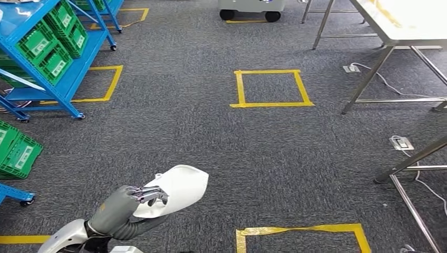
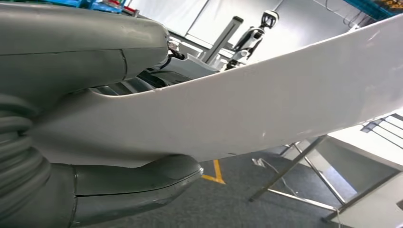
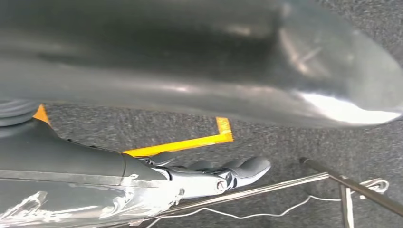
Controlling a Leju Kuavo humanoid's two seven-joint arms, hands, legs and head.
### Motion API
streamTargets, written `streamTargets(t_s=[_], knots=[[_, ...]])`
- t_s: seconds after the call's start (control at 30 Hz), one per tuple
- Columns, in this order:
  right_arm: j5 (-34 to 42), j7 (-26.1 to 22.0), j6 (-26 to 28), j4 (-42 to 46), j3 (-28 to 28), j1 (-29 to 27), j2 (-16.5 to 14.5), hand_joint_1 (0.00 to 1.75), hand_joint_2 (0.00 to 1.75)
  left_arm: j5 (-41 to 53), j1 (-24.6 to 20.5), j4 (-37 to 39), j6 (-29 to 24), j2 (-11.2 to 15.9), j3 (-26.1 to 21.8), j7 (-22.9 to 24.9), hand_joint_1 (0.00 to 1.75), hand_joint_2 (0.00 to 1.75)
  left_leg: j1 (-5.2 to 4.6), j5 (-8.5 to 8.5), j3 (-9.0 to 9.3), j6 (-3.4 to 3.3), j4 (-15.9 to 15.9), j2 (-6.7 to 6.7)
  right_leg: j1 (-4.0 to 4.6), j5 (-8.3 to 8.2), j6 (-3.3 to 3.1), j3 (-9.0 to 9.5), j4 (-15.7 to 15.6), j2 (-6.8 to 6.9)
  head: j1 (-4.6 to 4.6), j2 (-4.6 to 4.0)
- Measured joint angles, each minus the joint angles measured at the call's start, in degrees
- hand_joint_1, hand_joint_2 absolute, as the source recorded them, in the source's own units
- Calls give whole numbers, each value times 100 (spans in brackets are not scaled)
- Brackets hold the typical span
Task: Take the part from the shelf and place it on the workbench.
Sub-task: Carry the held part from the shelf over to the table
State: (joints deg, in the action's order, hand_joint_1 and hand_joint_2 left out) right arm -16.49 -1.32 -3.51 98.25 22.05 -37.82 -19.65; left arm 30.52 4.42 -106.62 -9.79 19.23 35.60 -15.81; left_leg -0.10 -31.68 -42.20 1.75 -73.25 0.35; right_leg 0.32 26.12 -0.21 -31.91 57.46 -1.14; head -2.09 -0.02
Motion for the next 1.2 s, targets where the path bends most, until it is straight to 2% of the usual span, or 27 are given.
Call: streamTargets(t_s=[0.03,0.07,0.13,0.17,0.2,0.23,0.3,0.33,0.4,0.47,0.5,0.53,0.57,0.6,0.63,0.7,0.77,0.83,0.87,0.93,0.97,1.0,1.03,1.07,1.13,1.17,1.2], knots=[[14,-5,-7,1,1,3,-1,0,0,-13,3,0,-1,-1,-4,1,175,175,2,33,129,-3,39,-10,-2,-54,12,-71,1,-41,1,0],[53,-4,-16,2,3,3,-1,0,0,-41,10,0,-2,-2,-14,0,175,175,6,135,372,-9,298,-25,-5,-106,28,-137,2,-86,-1,0],[200,26,-36,9,6,2,-3,0,0,-136,28,-1,-13,-3,-51,-19,175,175,20,295,1030,-30,1155,-150,-10,-198,77,-241,16,-175,2,0],[293,55,-41,13,9,-1,-3,0,0,-197,43,-1,-25,-4,-75,-40,175,175,20,325,1267,-55,1479,-224,-11,-241,108,-270,20,-215,-2,0],[390,96,-41,15,14,-5,-4,0,0,-262,58,-2,-42,-4,-94,-74,175,175,14,319,1407,-83,1679,-286,-13,-282,142,-290,24,-252,5,0],[494,156,-38,14,22,-10,-6,0,0,-323,73,-2,-59,-4,-110,-110,175,175,1,317,1446,-118,1750,-308,-18,-323,178,-307,18,-286,9,0],[784,360,-15,-3,47,-25,-11,0,0,-444,92,-2,-87,-8,-139,-195,175,175,-9,396,1401,-200,1773,-232,-37,-357,243,-371,26,-308,27,0],[966,487,10,-24,62,-31,-14,0,0,-500,95,-2,-96,-11,-155,-234,175,175,-6,449,1361,-247,1789,-183,-42,-261,266,-432,108,-246,27,0],[1339,717,76,-103,79,-28,-15,0,0,-618,93,-2,-107,-18,-180,-311,175,175,3,569,1237,-307,1813,-81,-47,208,300,-627,611,-50,26,0],[1615,861,143,-215,70,-17,-17,0,0,-753,98,-2,-98,-26,-190,-372,175,175,1,686,1087,-314,1809,22,-57,680,347,-830,1372,50,24,0],[1710,899,173,-272,64,-14,-18,0,0,-832,97,-2,-85,-30,-191,-397,175,175,1,744,1011,-306,1805,77,-67,742,367,-847,1620,61,22,0],[1772,919,197,-320,59,-13,-19,0,0,-913,96,-2,-66,-36,-192,-416,175,175,1,801,935,-292,1801,130,-80,675,385,-765,1671,68,22,0],[1817,928,215,-361,56,-13,-19,0,0,-985,95,-2,-44,-42,-193,-429,175,175,3,853,860,-271,1798,175,-96,527,400,-581,1512,83,23,0],[1847,933,227,-395,52,-8,-19,0,0,-1044,92,-2,-20,-49,-195,-437,175,175,4,903,788,-241,1789,213,-118,387,421,-280,1151,135,24,0],[1860,934,232,-425,48,9,-19,0,0,-1078,93,-2,0,-56,-198,-439,175,175,-1,943,724,-206,1774,241,-129,354,438,84,685,206,22,0],[1857,927,240,-479,39,51,-23,0,0,-1099,91,0,28,-61,-208,-443,175,175,-6,985,675,-134,1737,294,-123,438,383,543,24,289,47,1],[1839,909,249,-522,34,72,-34,0,0,-1079,84,3,39,-63,-217,-449,175,175,8,962,708,-58,1725,336,-92,575,244,564,-98,227,88,1],[1813,879,262,-560,41,73,-44,0,0,-1043,75,5,43,-71,-219,-460,175,175,32,871,715,24,1661,284,-87,630,138,561,-120,146,119,0],[1793,861,269,-585,50,78,-45,0,0,-1025,73,6,45,-75,-217,-464,175,175,40,758,653,55,1503,221,-89,619,95,571,-125,114,140,0],[1760,836,275,-635,64,84,-49,0,0,-998,79,7,49,-73,-215,-472,175,175,42,393,338,82,820,85,-72,582,34,581,-124,59,200,0],[1748,830,275,-658,68,84,-50,0,0,-992,85,7,49,-72,-211,-475,175,175,38,237,142,79,415,53,-53,576,14,589,-122,29,213,0],[1740,828,275,-679,70,84,-51,0,0,-987,91,8,49,-71,-205,-478,175,175,28,177,-6,63,120,36,-30,572,3,608,-121,-8,221,0],[1733,827,276,-699,73,83,-52,0,0,-984,94,9,49,-71,-199,-481,175,175,13,247,-59,32,30,22,-9,580,-2,645,-120,-47,220,0],[1729,826,276,-717,74,84,-54,0,0,-981,94,10,49,-70,-195,-485,175,175,-13,451,-11,-12,158,-3,7,602,-6,702,-121,-90,221,0],[1726,822,277,-746,75,86,-59,0,0,-979,94,10,48,-62,-192,-496,175,175,-83,988,271,-130,774,-140,11,684,-11,831,-134,-164,214,0],[1726,820,277,-758,75,96,-63,0,0,-978,98,10,48,-55,-193,-501,175,175,-110,1096,461,-191,1089,-216,-2,726,-2,883,-155,-207,208,0],[1726,816,277,-771,74,104,-68,0,0,-976,101,9,48,-46,-193,-507,175,175,-135,1069,636,-239,1353,-277,-29,757,20,923,-195,-248,207,-1]])
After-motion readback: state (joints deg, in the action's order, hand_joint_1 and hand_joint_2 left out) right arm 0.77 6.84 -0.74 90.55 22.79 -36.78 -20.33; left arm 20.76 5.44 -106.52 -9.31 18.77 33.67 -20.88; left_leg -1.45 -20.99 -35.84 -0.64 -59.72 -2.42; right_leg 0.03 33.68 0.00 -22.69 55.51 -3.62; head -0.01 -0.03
